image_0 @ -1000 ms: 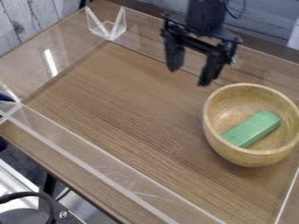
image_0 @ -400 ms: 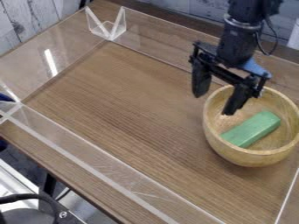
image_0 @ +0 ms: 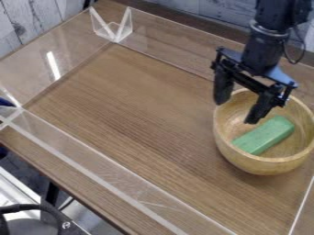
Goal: Remove the green block from inside the brown bowl and put it on the table
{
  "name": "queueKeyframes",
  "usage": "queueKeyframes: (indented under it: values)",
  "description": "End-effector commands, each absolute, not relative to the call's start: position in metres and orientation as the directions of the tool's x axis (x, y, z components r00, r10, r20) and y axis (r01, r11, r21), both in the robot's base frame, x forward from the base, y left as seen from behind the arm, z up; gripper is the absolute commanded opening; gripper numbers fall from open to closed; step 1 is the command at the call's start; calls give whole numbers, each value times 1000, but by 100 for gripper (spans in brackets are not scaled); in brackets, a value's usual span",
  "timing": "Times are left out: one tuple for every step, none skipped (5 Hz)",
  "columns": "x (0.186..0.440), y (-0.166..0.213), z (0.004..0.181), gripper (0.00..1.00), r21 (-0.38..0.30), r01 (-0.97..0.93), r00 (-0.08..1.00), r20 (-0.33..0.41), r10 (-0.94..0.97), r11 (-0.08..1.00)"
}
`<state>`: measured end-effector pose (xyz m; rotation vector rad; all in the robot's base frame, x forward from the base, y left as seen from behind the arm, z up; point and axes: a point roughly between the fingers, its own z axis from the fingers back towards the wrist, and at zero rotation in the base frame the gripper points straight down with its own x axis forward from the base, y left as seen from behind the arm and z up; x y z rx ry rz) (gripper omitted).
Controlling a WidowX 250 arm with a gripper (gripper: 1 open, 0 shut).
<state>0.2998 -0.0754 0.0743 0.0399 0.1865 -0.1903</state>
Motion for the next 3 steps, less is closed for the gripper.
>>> queueKeyframes:
  values:
    - [323,-86,91,100,-1,254,961,-113,-253,967]
    - [327,-87,90,100,-15,256,961,-106,-256,967]
    - [332,-88,88,100,-27,256,961,-102,-258,966]
